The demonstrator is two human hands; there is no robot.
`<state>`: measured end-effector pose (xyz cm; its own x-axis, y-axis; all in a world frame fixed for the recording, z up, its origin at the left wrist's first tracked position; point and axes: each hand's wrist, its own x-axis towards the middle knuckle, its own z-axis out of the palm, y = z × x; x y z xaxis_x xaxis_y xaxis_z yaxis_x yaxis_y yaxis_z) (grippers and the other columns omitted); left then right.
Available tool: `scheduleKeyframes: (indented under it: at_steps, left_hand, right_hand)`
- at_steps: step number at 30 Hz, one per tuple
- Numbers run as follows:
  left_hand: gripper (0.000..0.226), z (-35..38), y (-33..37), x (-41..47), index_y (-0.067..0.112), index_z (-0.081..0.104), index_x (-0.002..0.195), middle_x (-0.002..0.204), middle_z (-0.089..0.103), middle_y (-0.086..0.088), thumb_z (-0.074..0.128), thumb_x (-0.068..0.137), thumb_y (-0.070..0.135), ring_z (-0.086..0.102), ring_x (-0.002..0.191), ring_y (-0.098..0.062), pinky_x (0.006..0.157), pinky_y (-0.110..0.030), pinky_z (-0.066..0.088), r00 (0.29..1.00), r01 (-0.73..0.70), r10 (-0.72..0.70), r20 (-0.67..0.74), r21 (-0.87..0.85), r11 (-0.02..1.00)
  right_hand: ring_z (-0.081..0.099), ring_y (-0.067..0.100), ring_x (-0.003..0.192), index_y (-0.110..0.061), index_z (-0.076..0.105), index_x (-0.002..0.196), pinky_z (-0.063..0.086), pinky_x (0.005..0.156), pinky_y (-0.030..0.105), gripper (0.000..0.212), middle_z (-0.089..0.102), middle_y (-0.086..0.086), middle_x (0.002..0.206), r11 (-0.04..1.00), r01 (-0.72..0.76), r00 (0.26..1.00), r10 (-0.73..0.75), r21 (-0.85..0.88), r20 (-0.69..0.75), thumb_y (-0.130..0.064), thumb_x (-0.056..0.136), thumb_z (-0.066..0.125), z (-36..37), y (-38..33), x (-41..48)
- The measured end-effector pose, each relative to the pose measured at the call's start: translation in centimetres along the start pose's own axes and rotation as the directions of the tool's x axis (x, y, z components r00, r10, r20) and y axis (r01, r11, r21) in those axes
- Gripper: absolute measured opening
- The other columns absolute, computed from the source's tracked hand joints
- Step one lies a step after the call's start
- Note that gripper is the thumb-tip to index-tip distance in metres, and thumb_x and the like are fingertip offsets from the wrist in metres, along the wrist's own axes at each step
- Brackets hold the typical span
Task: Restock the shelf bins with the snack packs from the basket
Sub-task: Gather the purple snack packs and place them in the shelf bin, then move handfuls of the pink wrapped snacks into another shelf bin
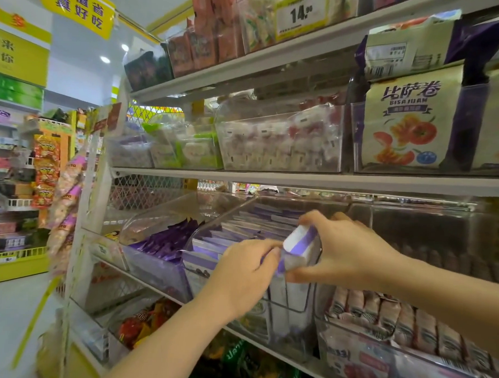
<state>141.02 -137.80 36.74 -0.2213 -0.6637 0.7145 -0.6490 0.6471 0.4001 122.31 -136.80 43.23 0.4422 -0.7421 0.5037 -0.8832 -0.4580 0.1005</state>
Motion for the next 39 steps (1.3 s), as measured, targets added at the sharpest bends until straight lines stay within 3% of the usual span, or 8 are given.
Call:
scheduleKeyframes:
  at_steps: [3, 6, 10, 14, 20, 26, 35, 39]
  left_hand:
    - [0.036, 0.7, -0.6, -0.9, 0.037, 0.055, 0.126, 0.121, 0.056, 0.026, 0.029, 0.101, 0.038, 0.043, 0.115, 0.011, 0.112, -0.033, 0.025, 0.998, -0.041, 0.049, -0.039, 0.184, 0.982]
    - [0.048, 1.0, -0.7, -2.1, 0.038, 0.047, 0.137, 0.135, 0.049, 0.026, 0.023, 0.097, 0.047, 0.029, 0.125, 0.018, 0.119, -0.03, 0.007, 0.985, -0.126, 0.151, -0.082, 0.255, 0.959]
    - [0.044, 0.6, -0.7, -2.9, 0.039, 0.048, 0.137, 0.144, 0.043, 0.024, 0.024, 0.101, 0.043, 0.022, 0.14, 0.002, 0.12, -0.04, -0.002, 0.982, -0.191, 0.174, 0.079, 0.411, 0.891]
    - [0.036, -0.7, 0.3, -3.6, 0.039, 0.05, 0.133, 0.147, 0.039, 0.019, 0.031, 0.102, 0.039, 0.017, 0.144, -0.009, 0.118, -0.045, -0.006, 0.98, -0.201, 0.177, 0.095, 0.435, 0.878]
    - [0.026, -3.6, -1.3, -11.2, 0.022, 0.065, 0.112, 0.113, 0.061, 0.009, 0.043, 0.098, 0.021, 0.052, 0.107, -0.006, 0.106, -0.047, 0.034, 0.948, -0.031, 0.129, -0.29, 0.319, 0.947]
    - [0.026, -3.3, -7.7, -26.7, 0.015, 0.071, 0.098, 0.094, 0.07, -0.001, 0.046, 0.093, 0.019, 0.064, 0.091, -0.023, 0.084, -0.044, 0.049, 0.904, 0.34, -0.247, -0.349, 0.233, 0.911]
    - [0.017, 1.3, -17.1, -48.5, 0.02, 0.069, 0.105, 0.107, 0.068, 0.0, 0.055, 0.095, 0.018, 0.062, 0.099, -0.019, 0.086, -0.036, 0.048, 0.507, 0.861, -0.825, -0.251, 0.108, 0.496]
    - [0.023, 4.8, -20.1, -53.1, 0.027, 0.061, 0.119, 0.119, 0.062, 0.008, 0.049, 0.098, 0.028, 0.058, 0.102, -0.011, 0.083, -0.028, 0.048, 0.337, 0.937, -0.94, -0.044, 0.113, 0.331]
  right_hand:
    - [0.032, 0.015, 0.127, -0.031, 0.047, 0.13, 0.031, 0.104, 0.039, 0.089, 0.043, -0.007, 0.136, 0.991, 0.041, 0.997, -0.033, -0.131, 0.064, -0.088, 0.061, 0.043, 1.1, -0.2, -0.5]
    - [0.018, 0.015, 0.143, -0.024, 0.029, 0.147, 0.005, 0.119, 0.046, 0.097, 0.024, -0.004, 0.156, 0.977, 0.103, 0.987, -0.077, -0.189, 0.14, -0.086, 0.072, 0.03, 1.8, -0.3, -0.9]
    - [0.014, 0.018, 0.145, -0.022, 0.02, 0.151, -0.009, 0.115, 0.053, 0.095, 0.02, 0.0, 0.158, 0.935, 0.2, 0.945, -0.104, -0.294, 0.311, -0.082, 0.078, 0.023, 1.8, -0.7, -0.9]
    - [0.022, 0.019, 0.143, -0.026, 0.032, 0.147, -0.001, 0.115, 0.057, 0.092, 0.028, -0.003, 0.155, 0.929, 0.211, 0.935, -0.101, -0.303, 0.34, -0.083, 0.075, 0.036, -0.1, -2.3, -0.8]
    - [0.055, 0.018, 0.112, -0.032, 0.06, 0.124, 0.036, 0.094, 0.037, 0.05, 0.062, -0.009, 0.121, 0.936, 0.333, 0.928, -0.347, -0.115, -0.132, -0.059, 0.083, 0.05, 1.9, -8.1, -3.9]
    - [0.062, 0.017, 0.102, -0.033, 0.062, 0.112, 0.048, 0.077, 0.031, 0.03, 0.066, -0.013, 0.109, 0.853, 0.501, 0.854, -0.514, 0.144, 0.076, -0.047, 0.086, 0.056, 14.0, -18.7, -8.8]
    - [0.058, 0.027, 0.109, -0.024, 0.057, 0.12, 0.041, 0.071, 0.031, 0.036, 0.062, 0.007, 0.12, 0.851, 0.382, 0.571, -0.523, 0.36, 0.632, -0.042, 0.089, 0.056, 37.5, -29.8, -15.0]
    - [0.05, 0.024, 0.12, -0.021, 0.042, 0.139, 0.047, 0.094, 0.034, 0.055, 0.05, 0.005, 0.136, 0.895, 0.294, 0.474, -0.442, 0.336, 0.761, -0.035, 0.09, 0.062, 45.0, -29.1, -16.5]
